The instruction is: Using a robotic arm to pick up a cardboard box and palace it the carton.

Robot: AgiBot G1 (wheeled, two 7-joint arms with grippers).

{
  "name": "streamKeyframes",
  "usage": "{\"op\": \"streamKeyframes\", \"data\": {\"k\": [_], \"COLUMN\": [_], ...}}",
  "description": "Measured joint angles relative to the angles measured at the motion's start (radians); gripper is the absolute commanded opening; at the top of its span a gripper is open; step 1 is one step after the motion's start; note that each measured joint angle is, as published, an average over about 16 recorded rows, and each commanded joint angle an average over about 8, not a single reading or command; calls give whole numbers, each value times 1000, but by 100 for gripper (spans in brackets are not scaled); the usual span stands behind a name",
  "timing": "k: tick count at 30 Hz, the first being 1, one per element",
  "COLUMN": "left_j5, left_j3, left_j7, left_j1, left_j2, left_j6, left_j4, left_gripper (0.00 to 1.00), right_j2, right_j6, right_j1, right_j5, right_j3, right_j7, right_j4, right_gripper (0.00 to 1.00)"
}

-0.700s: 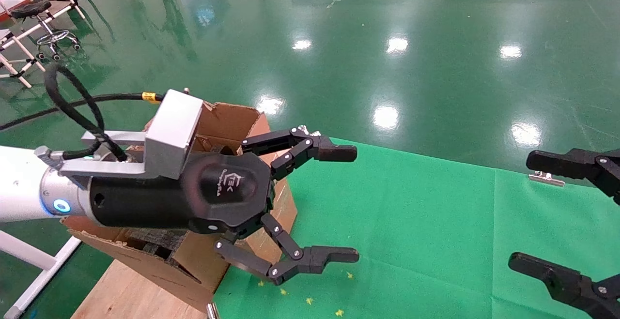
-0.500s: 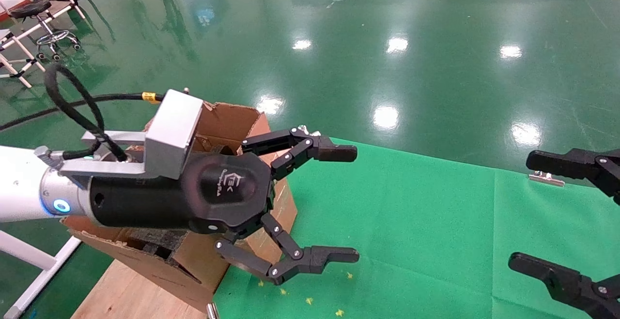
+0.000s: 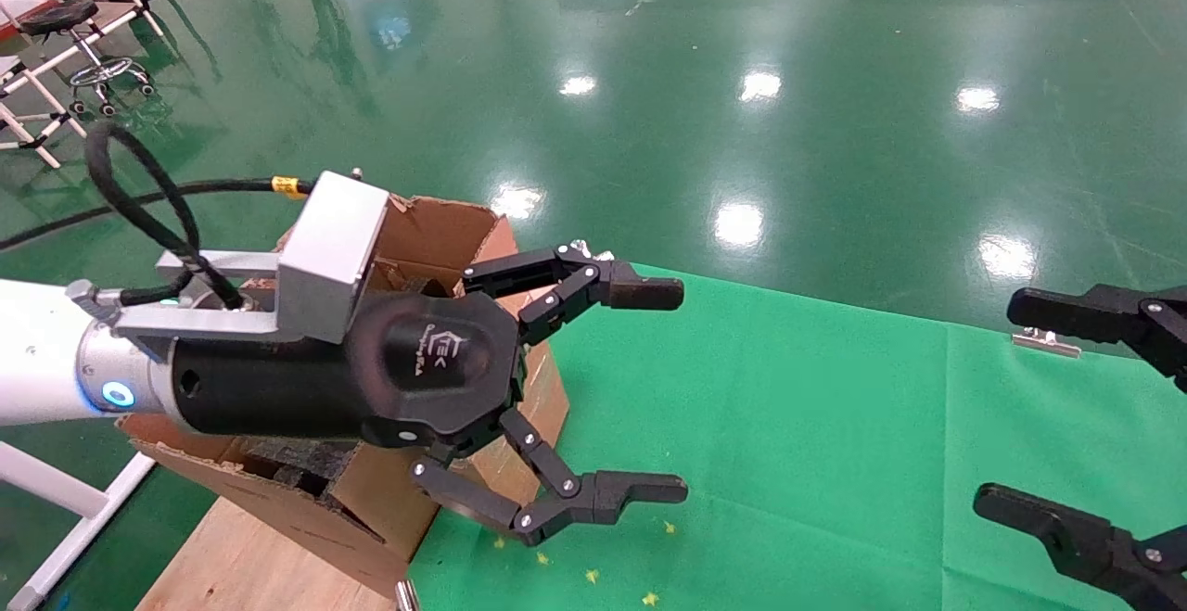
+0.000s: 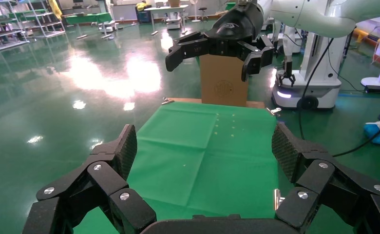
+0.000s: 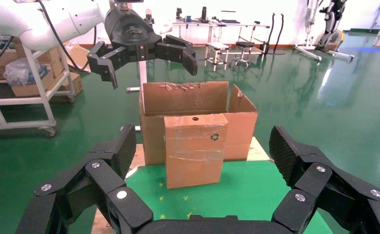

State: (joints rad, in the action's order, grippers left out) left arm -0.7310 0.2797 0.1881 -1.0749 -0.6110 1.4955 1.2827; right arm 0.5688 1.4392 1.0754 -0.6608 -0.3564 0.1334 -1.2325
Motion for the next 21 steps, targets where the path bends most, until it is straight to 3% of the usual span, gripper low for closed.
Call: {"op": "streamKeyframes", "data": {"k": [1,2,11,21], "left_j5": [0,-1,-50,-207], "left_j3": [0,0,19,74], "left_j7": [0,1,41,166], "left_j1": [0,0,-32,-116], "left_j2": [0,1,29,105], "left_j6": [0,0,3,2], "left_j4": [0,0,0,-7], "left_gripper": [100,100,100,100], "right_j2": [0,0,0,0], "right_j6": [0,0,0,0], "right_j1": [0,0,0,0], "right_j5": [0,0,0,0], "right_j3": [0,0,0,0], "right_j7": [0,0,0,0], "right_j4": [0,0,0,0], "right_gripper": [4,0,0,0]}}
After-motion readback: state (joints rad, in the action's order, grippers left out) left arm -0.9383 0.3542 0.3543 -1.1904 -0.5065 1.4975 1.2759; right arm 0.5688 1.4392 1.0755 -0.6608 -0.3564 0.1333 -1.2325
